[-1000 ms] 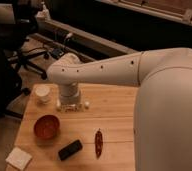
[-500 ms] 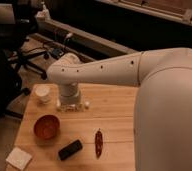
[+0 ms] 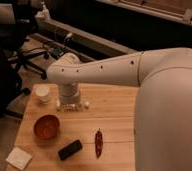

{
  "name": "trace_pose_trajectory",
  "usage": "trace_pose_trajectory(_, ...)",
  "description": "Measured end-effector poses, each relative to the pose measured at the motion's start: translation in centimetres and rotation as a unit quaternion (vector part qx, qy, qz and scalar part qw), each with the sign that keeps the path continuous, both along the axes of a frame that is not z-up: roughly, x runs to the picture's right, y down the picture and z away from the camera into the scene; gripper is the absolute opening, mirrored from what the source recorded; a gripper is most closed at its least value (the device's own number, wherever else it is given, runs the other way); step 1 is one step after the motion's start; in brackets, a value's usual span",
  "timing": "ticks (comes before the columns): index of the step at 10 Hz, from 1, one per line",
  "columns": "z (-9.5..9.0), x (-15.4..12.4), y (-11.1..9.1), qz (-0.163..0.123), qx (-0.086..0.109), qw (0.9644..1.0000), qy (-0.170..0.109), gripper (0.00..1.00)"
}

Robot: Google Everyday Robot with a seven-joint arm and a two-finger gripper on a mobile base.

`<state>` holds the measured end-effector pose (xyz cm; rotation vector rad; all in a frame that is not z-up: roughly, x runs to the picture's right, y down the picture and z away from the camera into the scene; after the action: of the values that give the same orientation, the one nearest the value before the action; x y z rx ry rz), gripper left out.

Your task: Place the white sponge in the ceramic cup

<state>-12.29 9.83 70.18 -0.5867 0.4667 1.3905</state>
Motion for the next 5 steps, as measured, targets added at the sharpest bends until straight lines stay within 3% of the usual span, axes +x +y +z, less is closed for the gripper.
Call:
trace_pose_trajectory(1, -0.5, -3.4, 0.0, -0.032, 0.018, 0.9985, -0.042, 0.65)
trace_pose_trajectory(2, -1.1, -6.3, 0.2, -0.060, 0.035, 0.9944, -0.079, 0.65)
trace_pose_trajectory(5, -3.0, -12.6, 1.8, -0.126, 0.065, 0.9772, -0.158, 0.65)
